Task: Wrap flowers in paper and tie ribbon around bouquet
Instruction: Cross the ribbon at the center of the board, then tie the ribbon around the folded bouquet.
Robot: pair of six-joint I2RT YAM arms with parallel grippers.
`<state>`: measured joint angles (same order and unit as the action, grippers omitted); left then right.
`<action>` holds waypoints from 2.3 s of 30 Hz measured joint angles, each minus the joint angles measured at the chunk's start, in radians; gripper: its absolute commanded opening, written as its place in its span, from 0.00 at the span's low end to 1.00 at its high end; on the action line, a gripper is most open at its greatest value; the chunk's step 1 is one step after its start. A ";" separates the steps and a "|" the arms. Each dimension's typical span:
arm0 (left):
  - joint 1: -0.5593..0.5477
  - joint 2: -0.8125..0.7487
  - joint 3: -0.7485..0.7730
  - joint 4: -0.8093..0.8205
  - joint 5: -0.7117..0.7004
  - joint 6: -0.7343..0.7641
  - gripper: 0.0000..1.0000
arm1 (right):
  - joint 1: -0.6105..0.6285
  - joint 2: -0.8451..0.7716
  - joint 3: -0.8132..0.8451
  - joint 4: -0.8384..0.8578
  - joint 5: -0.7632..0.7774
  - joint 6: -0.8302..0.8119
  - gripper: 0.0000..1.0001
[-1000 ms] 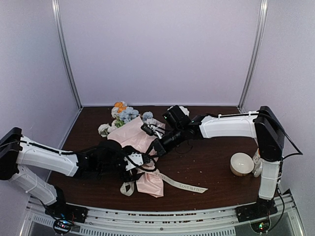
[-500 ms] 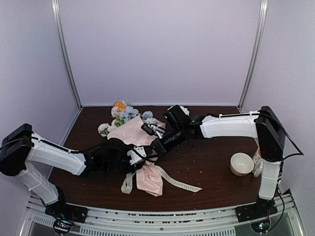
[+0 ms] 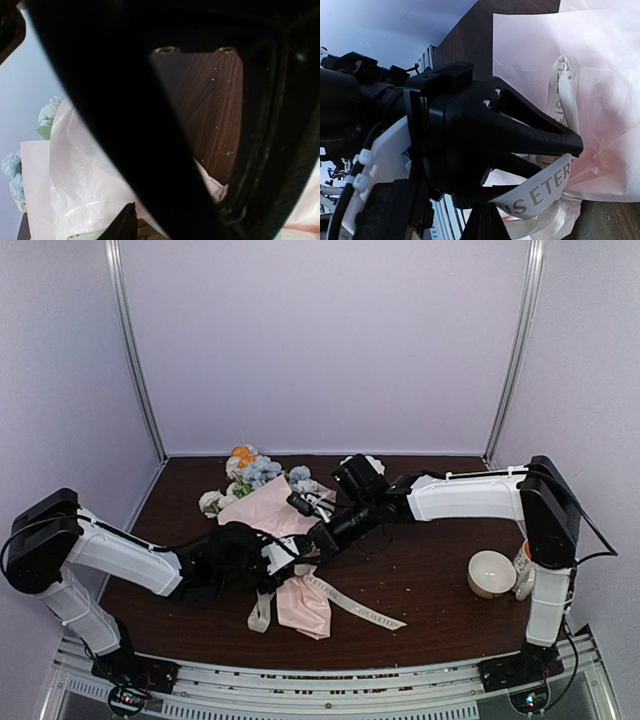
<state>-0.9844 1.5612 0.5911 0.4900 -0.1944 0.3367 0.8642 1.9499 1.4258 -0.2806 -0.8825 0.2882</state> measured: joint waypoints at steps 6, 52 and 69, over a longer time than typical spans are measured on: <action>0.003 0.018 0.006 0.013 0.015 -0.024 0.01 | -0.002 -0.008 -0.010 -0.009 0.011 0.005 0.34; 0.024 0.023 0.006 -0.021 0.059 -0.108 0.41 | -0.037 0.102 0.026 -0.065 -0.008 -0.075 0.23; 0.036 0.021 0.006 -0.023 0.056 -0.124 0.47 | -0.023 0.119 0.027 -0.027 -0.024 -0.056 0.00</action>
<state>-0.9485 1.5826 0.5968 0.4675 -0.1383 0.2127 0.8417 2.0686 1.4528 -0.3077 -0.9062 0.2325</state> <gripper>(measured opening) 0.468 0.041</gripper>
